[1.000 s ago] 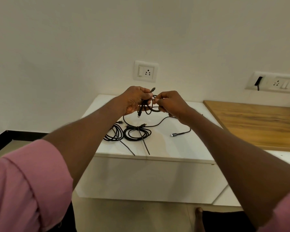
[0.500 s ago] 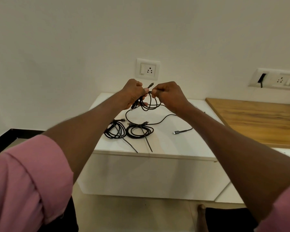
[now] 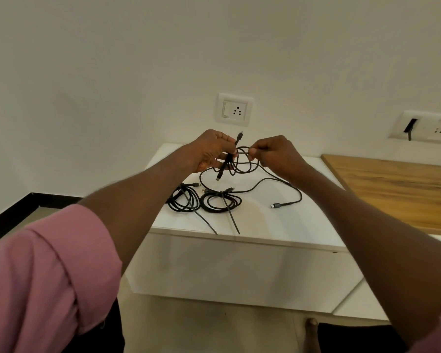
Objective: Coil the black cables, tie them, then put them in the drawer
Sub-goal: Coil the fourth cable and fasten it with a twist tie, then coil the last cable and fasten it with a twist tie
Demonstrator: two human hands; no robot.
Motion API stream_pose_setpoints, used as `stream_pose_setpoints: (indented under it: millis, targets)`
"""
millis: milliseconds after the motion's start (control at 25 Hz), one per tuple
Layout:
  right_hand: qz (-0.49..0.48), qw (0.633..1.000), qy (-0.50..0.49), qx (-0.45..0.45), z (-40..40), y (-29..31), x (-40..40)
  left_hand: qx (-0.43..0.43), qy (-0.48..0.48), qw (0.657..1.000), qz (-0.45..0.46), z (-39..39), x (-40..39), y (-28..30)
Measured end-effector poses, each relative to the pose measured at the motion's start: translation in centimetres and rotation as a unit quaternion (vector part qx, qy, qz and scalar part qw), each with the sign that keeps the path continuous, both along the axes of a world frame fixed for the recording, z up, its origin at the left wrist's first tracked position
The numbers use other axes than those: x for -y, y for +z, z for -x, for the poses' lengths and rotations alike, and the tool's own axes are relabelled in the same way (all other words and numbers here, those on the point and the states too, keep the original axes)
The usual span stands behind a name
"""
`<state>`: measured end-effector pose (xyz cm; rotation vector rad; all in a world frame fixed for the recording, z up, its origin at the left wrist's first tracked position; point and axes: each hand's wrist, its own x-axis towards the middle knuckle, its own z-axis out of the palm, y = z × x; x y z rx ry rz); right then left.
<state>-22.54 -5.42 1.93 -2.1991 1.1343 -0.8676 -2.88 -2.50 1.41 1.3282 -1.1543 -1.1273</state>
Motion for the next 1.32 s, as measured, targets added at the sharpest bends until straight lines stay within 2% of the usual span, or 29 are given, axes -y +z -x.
stream_pose_setpoints:
  millis: [80, 200, 280, 400, 480, 600, 680, 800, 960, 1080, 1200, 1320]
  targets:
    - [-0.013, 0.999, 0.030, 0.014, -0.9, -0.1, -0.3, 0.058, 0.027, 0.998, 0.002, 0.3, 0.2, 0.2]
    - [-0.048, 0.998, 0.014, 0.041, -0.9, -0.4, 0.1, 0.118, 0.032, 0.993, -0.002, 0.3, -0.1, 0.5]
    - [-0.048, 0.998, -0.023, 0.029, -0.5, -0.9, 0.7, 0.070, -0.004, 0.997, -0.010, 0.0, -0.6, 0.5]
    - [-0.033, 0.998, -0.054, 0.021, 0.0, -1.8, 1.2, -0.051, -0.073, 0.996, -0.020, -1.2, -1.4, 0.9]
    - [-0.117, 0.991, 0.014, 0.066, -0.4, -1.8, 1.1, -0.082, -0.129, 0.988, -0.025, -2.1, -1.8, 1.3]
    - [-0.250, 0.951, 0.131, 0.128, -1.6, -1.3, 0.7, -0.103, -0.213, 0.971, -0.031, -3.8, -2.7, 1.4]
    - [-0.315, 0.920, 0.179, 0.149, -2.5, -1.4, 0.5, -0.124, -0.225, 0.966, -0.036, -5.0, -3.2, 1.2]
    - [-0.367, 0.901, 0.171, 0.155, -3.6, -1.6, 0.4, -0.151, -0.175, 0.972, -0.046, -6.6, -3.4, 1.0]
    - [-0.327, 0.931, 0.044, 0.157, -6.4, -1.9, 0.1, -0.008, -0.044, 0.996, -0.077, -7.6, -3.2, 0.9]
    - [-0.318, 0.924, -0.035, 0.208, -9.6, -2.5, -0.5, 0.109, 0.072, 0.989, -0.065, -7.4, -2.6, 0.7]
    - [-0.334, 0.907, -0.049, 0.249, -12.6, -3.3, -0.8, 0.160, 0.136, 0.976, -0.056, -8.8, -1.9, 0.0]
    - [-0.389, 0.876, -0.014, 0.284, -14.4, -4.2, -0.2, 0.177, 0.187, 0.964, -0.062, -11.2, -0.8, -1.4]
